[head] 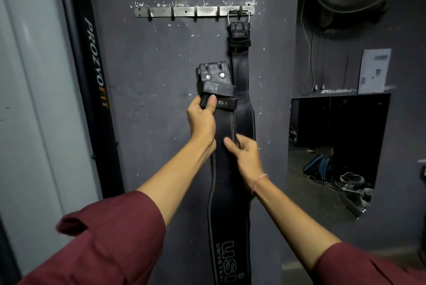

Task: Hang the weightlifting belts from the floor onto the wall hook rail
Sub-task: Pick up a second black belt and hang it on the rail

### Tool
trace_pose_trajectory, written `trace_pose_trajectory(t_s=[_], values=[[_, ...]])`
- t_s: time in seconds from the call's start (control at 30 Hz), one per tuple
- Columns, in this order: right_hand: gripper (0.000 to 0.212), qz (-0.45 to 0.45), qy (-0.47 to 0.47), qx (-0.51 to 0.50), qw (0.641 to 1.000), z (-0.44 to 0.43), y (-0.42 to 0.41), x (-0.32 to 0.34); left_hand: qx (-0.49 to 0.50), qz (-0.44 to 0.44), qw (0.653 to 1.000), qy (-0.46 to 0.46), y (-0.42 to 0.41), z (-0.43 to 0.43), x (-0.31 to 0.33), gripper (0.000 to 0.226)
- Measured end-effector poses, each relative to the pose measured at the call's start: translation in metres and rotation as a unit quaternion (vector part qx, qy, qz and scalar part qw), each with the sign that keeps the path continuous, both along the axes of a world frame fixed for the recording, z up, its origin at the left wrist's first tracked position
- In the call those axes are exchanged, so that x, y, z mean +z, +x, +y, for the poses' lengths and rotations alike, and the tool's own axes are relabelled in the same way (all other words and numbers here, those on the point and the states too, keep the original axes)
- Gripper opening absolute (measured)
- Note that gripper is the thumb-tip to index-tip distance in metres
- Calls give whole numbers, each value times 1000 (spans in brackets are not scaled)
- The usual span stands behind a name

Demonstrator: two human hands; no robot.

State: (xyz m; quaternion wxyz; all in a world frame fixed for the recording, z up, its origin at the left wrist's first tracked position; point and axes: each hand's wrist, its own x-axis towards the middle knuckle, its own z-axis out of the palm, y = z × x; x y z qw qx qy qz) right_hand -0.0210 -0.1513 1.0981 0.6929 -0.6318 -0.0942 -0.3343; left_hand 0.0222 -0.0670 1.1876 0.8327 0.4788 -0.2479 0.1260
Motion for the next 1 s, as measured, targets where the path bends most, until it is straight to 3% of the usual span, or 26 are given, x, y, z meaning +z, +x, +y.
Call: trace_pose_trajectory(t_s=[0.17, 0.43, 0.53, 0.67, 0.73, 0.83, 0.93, 1.0], values=[[28, 74, -5, -35, 997, 2, -6, -77, 0, -20, 999, 34, 5, 1, 3, 18], [18, -76, 24, -65, 995, 3, -2, 48, 7, -78, 993, 92, -2, 0, -4, 12], [9, -36, 3, -24, 999, 8, -5, 16, 22, -61, 995, 79, 2, 2, -6, 31], [43, 58, -21, -1, 998, 14, -13, -41, 22, -41, 997, 63, 16, 8, -14, 39], [31, 83, -18, -2, 996, 15, -13, -55, 18, -47, 996, 76, 23, 10, -13, 45], [13, 78, 6, -25, 997, 15, -2, -46, 50, -89, 986, 132, 26, 13, -3, 37], [25, 41, 33, -66, 996, 14, 15, -19, 70, -128, 959, 243, 19, 20, -8, 29], [36, 21, 36, -82, 996, 12, 22, 5, 45, -132, 944, 300, 17, 24, -31, 40]])
